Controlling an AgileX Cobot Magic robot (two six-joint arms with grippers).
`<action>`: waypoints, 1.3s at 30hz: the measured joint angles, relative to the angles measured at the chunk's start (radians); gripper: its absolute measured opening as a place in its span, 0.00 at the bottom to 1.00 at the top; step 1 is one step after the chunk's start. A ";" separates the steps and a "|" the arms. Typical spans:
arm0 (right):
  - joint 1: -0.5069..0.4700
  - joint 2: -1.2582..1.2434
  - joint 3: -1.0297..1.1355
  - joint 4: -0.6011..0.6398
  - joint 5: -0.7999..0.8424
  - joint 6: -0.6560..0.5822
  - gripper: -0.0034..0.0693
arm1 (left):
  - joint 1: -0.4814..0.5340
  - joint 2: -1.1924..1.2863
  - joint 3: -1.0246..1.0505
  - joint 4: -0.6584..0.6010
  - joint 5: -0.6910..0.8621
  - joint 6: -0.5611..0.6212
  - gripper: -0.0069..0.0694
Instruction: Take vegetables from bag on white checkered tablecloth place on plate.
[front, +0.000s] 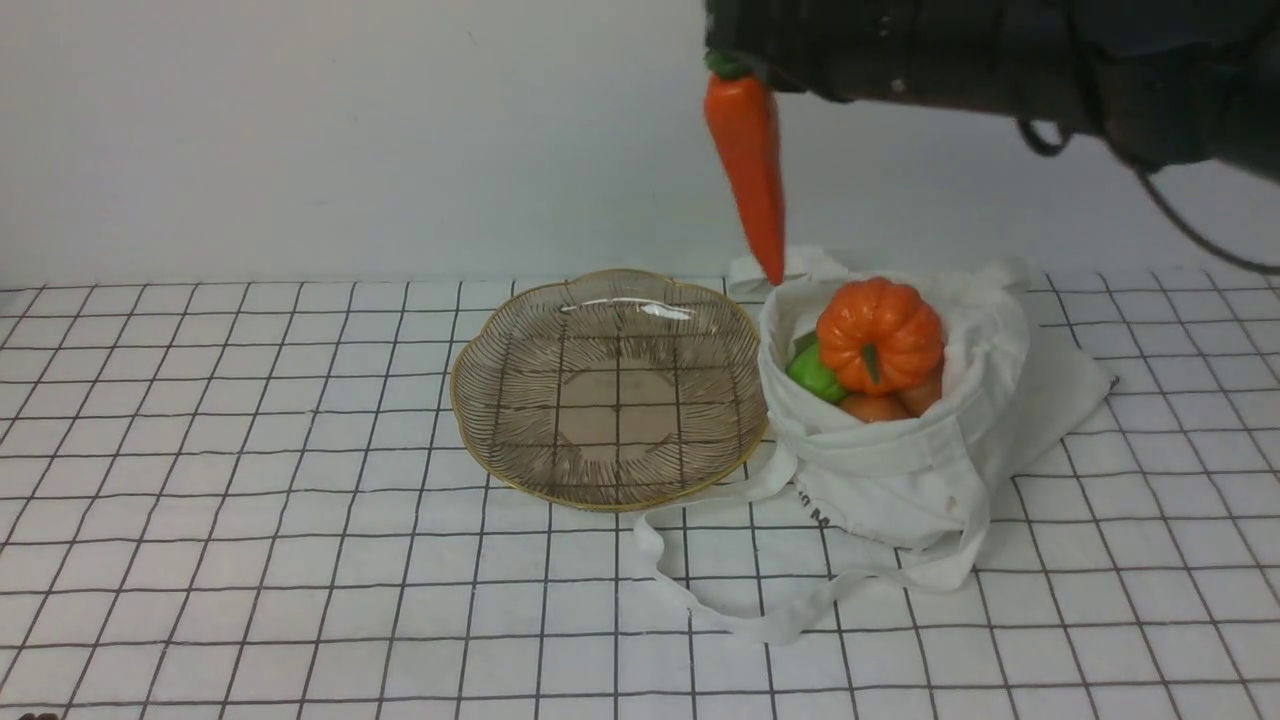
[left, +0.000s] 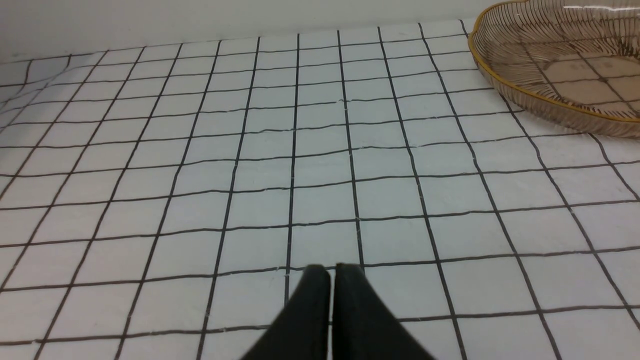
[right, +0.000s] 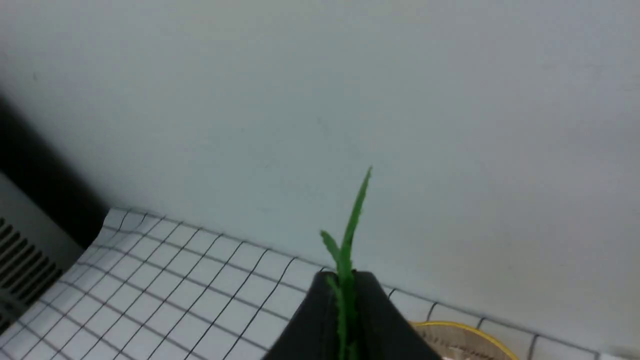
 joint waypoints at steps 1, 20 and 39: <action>0.017 0.033 -0.013 0.018 -0.001 -0.029 0.04 | 0.000 0.000 0.000 0.000 0.000 0.000 0.08; 0.108 0.366 -0.107 0.329 -0.115 -0.595 0.79 | 0.000 0.000 0.000 0.000 0.000 0.000 0.08; -0.022 -0.123 -0.108 -0.403 0.565 0.117 0.42 | 0.000 0.000 0.000 0.000 0.000 0.000 0.08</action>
